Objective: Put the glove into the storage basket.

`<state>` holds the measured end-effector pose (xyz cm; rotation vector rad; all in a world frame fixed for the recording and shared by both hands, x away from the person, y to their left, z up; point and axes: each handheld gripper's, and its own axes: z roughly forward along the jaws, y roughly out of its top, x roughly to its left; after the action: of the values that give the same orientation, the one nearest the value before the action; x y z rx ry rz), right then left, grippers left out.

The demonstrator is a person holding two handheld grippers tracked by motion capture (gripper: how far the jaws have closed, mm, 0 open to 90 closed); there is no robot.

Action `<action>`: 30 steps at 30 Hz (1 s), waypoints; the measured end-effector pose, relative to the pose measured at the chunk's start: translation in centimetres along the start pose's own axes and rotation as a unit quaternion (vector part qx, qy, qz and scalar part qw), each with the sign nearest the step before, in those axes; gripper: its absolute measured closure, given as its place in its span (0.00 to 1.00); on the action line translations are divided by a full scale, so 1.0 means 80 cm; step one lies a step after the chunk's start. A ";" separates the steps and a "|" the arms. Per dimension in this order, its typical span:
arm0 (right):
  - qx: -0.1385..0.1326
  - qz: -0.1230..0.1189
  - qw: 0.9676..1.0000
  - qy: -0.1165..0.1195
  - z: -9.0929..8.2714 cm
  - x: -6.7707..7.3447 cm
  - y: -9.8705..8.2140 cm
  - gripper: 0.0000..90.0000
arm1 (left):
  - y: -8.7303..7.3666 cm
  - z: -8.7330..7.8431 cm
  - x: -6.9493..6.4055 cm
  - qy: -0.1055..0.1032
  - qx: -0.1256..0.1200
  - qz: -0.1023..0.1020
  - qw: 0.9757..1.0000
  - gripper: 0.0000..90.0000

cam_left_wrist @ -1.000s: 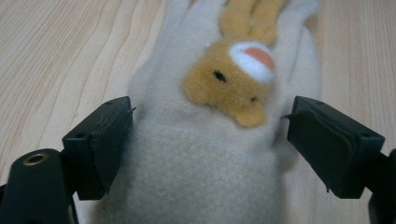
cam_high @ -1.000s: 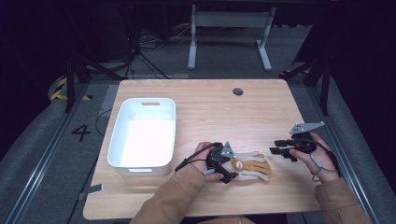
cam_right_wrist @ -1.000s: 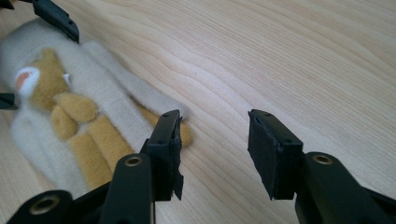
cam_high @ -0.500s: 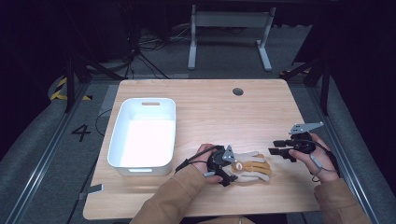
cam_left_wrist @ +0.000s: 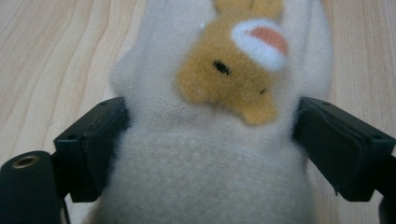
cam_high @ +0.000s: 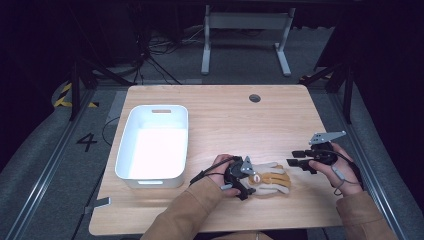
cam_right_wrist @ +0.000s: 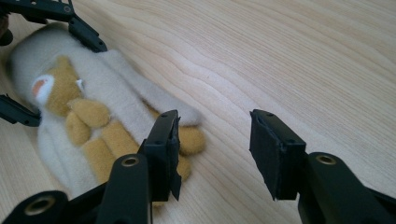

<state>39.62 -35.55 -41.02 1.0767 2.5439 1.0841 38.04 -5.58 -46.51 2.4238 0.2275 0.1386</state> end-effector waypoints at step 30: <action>0.002 -0.003 1.000 -0.003 0.005 0.002 -0.003 0.59 | 0.021 0.011 0.000 0.011 0.005 -0.047 0.999 0.34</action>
<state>39.55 -35.35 -41.40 1.0726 2.5440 1.0724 38.37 -7.37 -46.09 2.4164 0.3523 0.1217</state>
